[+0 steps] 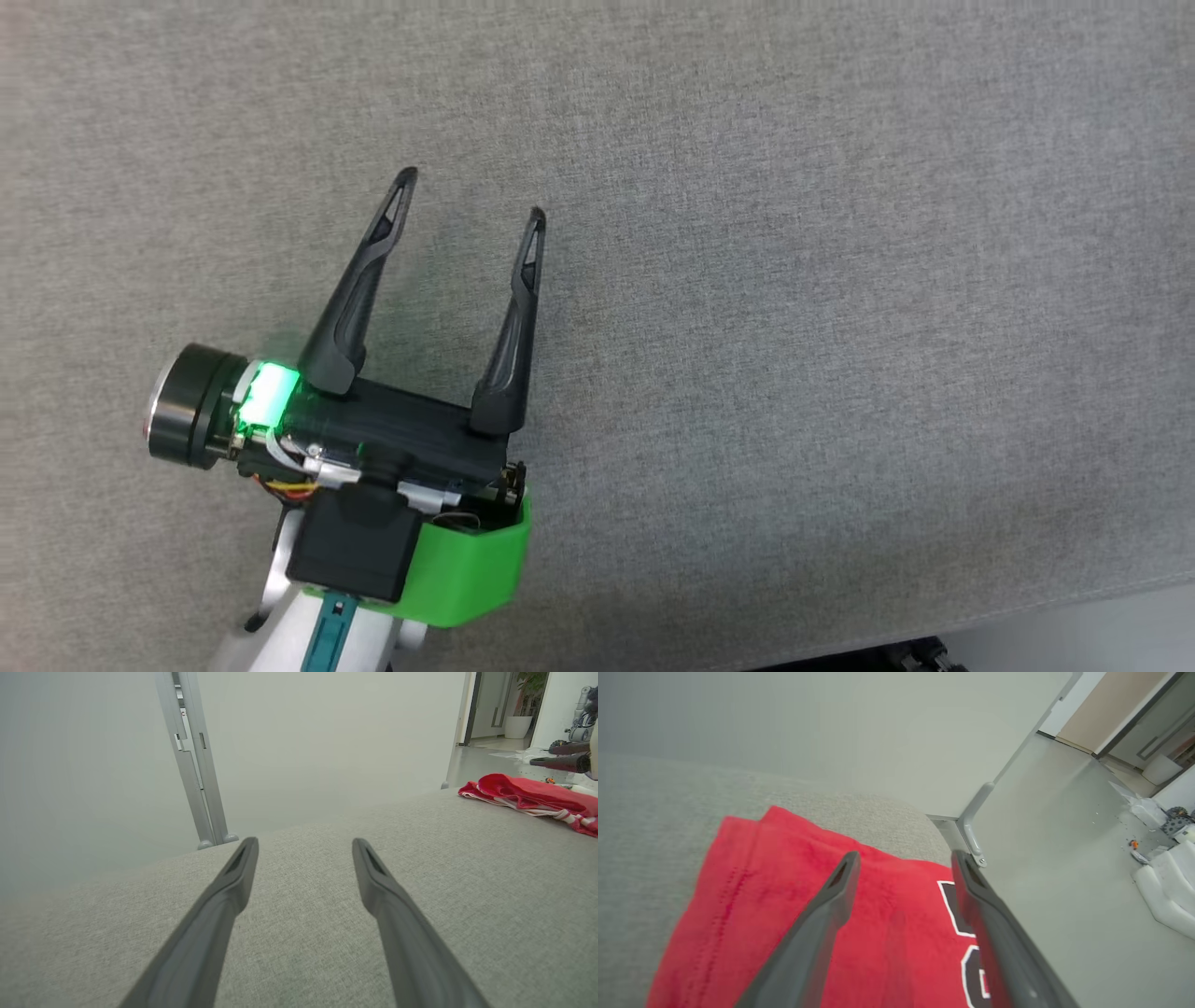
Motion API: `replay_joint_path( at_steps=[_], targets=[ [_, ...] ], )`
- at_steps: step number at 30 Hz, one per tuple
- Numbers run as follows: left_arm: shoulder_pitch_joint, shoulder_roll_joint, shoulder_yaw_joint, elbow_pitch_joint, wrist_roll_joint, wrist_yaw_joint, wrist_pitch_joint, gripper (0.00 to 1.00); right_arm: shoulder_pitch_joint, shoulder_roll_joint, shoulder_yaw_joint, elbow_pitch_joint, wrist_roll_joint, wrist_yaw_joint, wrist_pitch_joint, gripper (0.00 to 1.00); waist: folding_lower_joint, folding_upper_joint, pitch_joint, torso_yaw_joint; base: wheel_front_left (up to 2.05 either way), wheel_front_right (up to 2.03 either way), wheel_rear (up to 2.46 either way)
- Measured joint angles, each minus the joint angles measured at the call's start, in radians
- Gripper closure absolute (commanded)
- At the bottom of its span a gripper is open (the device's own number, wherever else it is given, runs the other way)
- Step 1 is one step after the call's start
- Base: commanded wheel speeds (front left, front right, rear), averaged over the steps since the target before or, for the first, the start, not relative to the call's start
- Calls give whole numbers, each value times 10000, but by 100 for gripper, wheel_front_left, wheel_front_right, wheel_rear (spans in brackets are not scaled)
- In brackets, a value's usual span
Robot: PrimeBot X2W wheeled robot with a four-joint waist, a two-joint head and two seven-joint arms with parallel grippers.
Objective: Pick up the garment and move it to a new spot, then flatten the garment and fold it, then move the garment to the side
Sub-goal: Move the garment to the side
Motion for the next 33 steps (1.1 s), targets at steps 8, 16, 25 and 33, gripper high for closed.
replay_joint_path(
  at_steps=[8, 16, 25, 33],
  targets=[
    [1027, -458, 522, 813, -1003, 334, 0, 0, 2587, 2245, -571, -2405, -1200, 0, -2, 0, -1, -1, -1442, 310, 0, 0, 0],
    [2297, -917, 1569, 1801, -1569, 96, 0, 0, 5464, 4046, -1283, -4786, -2134, 0, -4, 0, -2, -1, -3149, 656, 0, 0, 0],
    [3735, -1342, 2738, 2387, -1985, -754, 0, 0, 8535, 6188, -1804, -6999, -3498, 0, -12, 0, -2, -1, -5036, 1011, 0, 0, 0],
    [4878, -1417, 3559, 2326, -1802, -1290, 0, 0, 10088, 6652, -1269, -7607, -3300, 0, -12, 0, -2, -1, -6429, 1121, 0, 0, 0]
  ],
)
